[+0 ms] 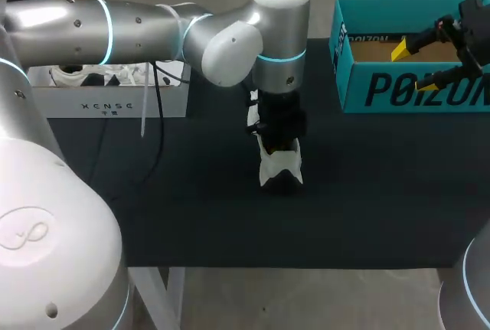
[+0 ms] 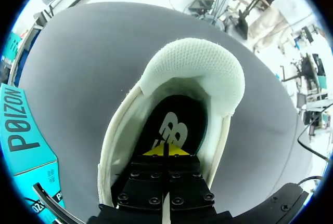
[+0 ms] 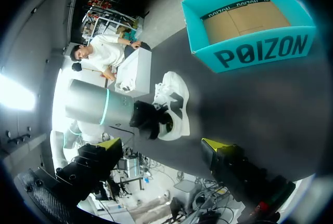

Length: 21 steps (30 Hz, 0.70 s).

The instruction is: Take the shoe out of the shoebox, open the shoe tongue, remove and reinsert the insole, then place the shoe into the shoebox

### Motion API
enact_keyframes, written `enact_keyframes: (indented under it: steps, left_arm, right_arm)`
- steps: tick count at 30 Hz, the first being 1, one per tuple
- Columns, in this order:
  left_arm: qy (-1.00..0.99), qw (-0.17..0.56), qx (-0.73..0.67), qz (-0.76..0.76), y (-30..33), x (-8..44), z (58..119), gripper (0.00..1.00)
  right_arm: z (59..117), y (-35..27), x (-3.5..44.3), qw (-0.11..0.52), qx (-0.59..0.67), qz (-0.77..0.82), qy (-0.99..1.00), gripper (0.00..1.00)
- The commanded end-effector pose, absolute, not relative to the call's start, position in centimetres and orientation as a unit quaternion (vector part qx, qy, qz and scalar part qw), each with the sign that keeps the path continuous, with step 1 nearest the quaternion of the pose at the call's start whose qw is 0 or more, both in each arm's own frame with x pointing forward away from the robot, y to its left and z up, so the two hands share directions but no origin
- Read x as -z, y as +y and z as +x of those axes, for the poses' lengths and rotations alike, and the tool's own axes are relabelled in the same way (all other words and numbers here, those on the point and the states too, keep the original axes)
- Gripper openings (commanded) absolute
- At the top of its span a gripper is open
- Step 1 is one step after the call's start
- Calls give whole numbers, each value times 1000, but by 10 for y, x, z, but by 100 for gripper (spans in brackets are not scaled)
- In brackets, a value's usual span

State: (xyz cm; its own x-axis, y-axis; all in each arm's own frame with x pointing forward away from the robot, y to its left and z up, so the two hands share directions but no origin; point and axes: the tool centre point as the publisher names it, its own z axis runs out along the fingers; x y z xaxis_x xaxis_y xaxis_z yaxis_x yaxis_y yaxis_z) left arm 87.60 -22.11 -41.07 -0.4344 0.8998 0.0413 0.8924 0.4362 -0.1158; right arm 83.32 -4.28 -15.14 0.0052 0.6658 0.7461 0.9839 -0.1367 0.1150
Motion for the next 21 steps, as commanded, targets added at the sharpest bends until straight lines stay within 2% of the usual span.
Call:
enact_keyframes:
  steps: [1, 12, 21]
  left_arm:
    - [-844, 48, -39, -533, -217, 423, 871, 0]
    - [-825, 15, -32, -564, -226, 384, 865, 0]
    - [-809, 29, -25, -587, -231, 400, 874, 0]
  right_arm:
    - [834, -43, 151, 230, 343, -671, -615, 100]
    - [834, -43, 151, 230, 343, -671, -615, 100]
    - [834, -43, 151, 230, 343, -671, -615, 100]
